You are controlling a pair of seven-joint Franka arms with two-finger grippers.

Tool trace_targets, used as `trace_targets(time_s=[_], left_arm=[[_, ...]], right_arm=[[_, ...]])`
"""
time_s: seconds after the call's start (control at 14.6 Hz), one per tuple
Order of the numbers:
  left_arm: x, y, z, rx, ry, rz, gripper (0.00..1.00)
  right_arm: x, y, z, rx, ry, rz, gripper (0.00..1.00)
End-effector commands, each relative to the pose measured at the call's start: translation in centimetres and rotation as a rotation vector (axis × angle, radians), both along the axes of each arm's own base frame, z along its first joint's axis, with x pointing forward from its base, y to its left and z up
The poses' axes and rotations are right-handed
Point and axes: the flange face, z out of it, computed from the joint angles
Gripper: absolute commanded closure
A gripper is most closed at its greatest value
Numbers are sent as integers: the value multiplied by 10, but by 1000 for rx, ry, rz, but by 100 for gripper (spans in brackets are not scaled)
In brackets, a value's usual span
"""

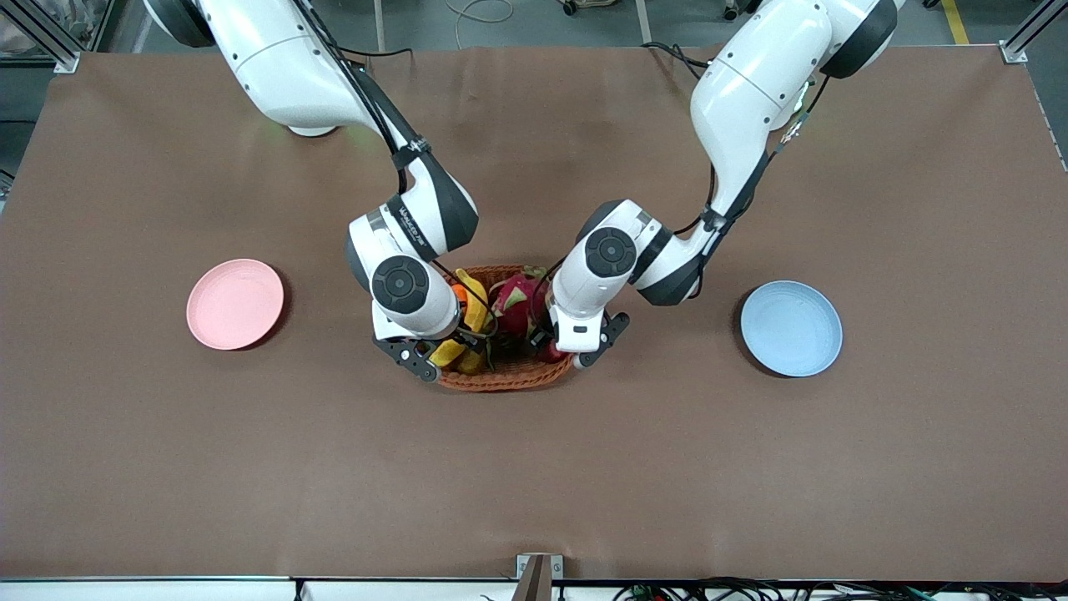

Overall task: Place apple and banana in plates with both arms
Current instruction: 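Grasp the red apple with the left gripper while the right gripper grasps the banana, then carry the apple to the blue plate with the left gripper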

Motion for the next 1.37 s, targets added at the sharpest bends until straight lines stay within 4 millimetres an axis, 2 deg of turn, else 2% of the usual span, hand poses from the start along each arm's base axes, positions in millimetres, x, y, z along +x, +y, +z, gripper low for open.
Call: trace_targets(time_s=[0.0,0.07,0.14,0.27,0.34,0.55,0.69,0.89,1.1,1.24,1.31], left_arm=[[5,11,48,37,1,6,74],[7,17,68,55,6,5,74],[10,29,94,71,9,9,74],[18,56,134,116,-3,3,74],[20,70,145,146,3,-24,74],[34,129,176,234,28,-148,74],[40,164,186,262,48,-226,74],[48,224,177,285,84,-319,74],[60,301,154,283,126,-414,74],[64,343,132,269,163,-448,74],[65,357,115,259,191,-456,74]], right_arm=[[4,2,-7,6,1,-24,18],[5,3,-8,11,-7,-25,20],[5,3,-8,12,-9,-25,21],[6,1,-12,11,-5,-38,24],[7,2,-11,13,-6,-40,24],[7,3,-11,15,-7,-41,27],[7,5,-9,17,-10,-38,30],[8,6,-8,31,-6,-47,33],[9,7,-11,35,-12,-49,34],[8,7,-12,34,-11,-49,36],[9,6,-13,33,-11,-50,36]])
